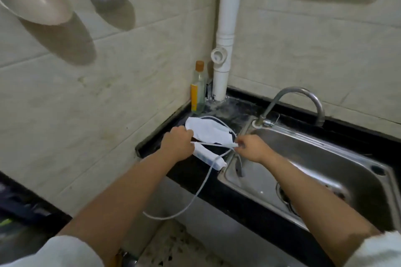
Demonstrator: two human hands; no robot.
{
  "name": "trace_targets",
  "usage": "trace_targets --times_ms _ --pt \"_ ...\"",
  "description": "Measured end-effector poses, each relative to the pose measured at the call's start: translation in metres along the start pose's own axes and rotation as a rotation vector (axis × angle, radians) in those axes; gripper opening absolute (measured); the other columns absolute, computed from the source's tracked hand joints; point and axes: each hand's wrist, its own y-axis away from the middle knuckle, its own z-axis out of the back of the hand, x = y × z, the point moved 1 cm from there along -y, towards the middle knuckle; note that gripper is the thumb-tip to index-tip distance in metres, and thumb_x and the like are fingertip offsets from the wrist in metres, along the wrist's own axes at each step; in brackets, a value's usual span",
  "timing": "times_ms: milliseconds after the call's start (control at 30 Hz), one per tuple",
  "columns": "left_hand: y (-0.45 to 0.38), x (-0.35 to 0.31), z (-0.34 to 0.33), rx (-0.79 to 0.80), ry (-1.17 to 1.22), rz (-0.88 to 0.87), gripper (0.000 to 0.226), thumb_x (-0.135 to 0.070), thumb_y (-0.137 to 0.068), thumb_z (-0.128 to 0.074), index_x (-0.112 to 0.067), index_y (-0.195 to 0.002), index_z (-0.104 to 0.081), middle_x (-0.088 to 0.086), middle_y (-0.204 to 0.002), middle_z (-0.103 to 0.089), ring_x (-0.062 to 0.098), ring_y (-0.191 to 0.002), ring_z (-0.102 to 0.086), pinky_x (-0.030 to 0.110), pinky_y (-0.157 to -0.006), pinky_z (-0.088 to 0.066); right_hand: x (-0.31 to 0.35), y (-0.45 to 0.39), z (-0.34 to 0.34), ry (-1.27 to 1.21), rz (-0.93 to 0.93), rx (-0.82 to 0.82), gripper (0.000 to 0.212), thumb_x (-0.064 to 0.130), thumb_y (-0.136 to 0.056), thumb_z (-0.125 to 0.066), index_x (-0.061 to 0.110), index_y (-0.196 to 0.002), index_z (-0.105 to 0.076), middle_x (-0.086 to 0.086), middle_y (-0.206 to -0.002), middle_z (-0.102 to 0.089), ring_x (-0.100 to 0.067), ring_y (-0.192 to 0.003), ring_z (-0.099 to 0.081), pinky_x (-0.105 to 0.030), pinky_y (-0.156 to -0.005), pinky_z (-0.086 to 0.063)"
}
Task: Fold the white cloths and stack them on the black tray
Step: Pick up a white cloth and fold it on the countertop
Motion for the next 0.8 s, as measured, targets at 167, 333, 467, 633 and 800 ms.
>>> trace_targets --times_ms 167,333,467,633,800 --pt "-0.049 0.01 -0.026 0.095 0.031 -0.002 0.035 -0.025 -0.094 -0.043 -0.011 -0.125 -0.05 0.011 -0.131 -0.048 0.029 -0.119 -0.046 0.04 -0.093 -0.044 -0.009 -0.085 -0.039 -0.018 -0.03 0.126 0.043 0.018 -0.092 -0.047 0.009 -0.133 -0.041 -0.014 -0.133 -0.051 -0.029 -0.121 -0.049 -0.034 -0.097 -0.042" --pt "-0.074 0.027 -0.032 0.123 0.02 0.04 0.036 -0.026 -0.095 -0.045 -0.014 -0.129 -0.049 0.01 -0.131 -0.048 0.027 -0.119 -0.047 0.039 -0.095 -0.044 -0.02 -0.142 -0.066 -0.014 0.022 0.266 0.048 0.02 -0.092 -0.05 0.012 -0.138 -0.037 -0.016 -0.14 -0.042 -0.029 -0.128 -0.041 -0.032 -0.104 -0.034" --pt "-0.089 0.027 -0.048 0.161 0.094 0.071 0.037 -0.025 -0.095 -0.046 -0.013 -0.129 -0.048 0.01 -0.132 -0.048 0.027 -0.12 -0.047 0.039 -0.098 -0.044 -0.028 -0.162 -0.076 -0.017 0.058 0.28 0.031 0.012 -0.092 -0.047 0.007 -0.12 -0.059 -0.017 -0.128 -0.055 -0.031 -0.117 -0.05 -0.034 -0.1 -0.039" --pt "-0.097 0.011 -0.071 0.144 0.296 0.14 0.04 -0.022 -0.094 -0.048 -0.009 -0.132 -0.046 0.013 -0.133 -0.049 0.026 -0.123 -0.047 0.036 -0.103 -0.04 -0.036 -0.163 -0.068 -0.142 0.117 0.185 0.026 0.011 -0.093 -0.045 -0.004 -0.104 -0.063 -0.024 -0.111 -0.063 -0.035 -0.103 -0.056 -0.035 -0.085 -0.043" --pt "-0.085 -0.02 -0.086 0.042 0.45 0.068 0.063 -0.031 -0.089 -0.058 -0.013 -0.143 -0.031 0.008 -0.146 -0.037 0.022 -0.136 -0.034 0.03 -0.109 -0.03 -0.037 -0.118 -0.03 -0.204 0.262 0.132 0.024 0.01 -0.09 -0.052 0.003 -0.11 -0.065 -0.013 -0.115 -0.067 -0.025 -0.106 -0.059 -0.019 -0.079 -0.037"
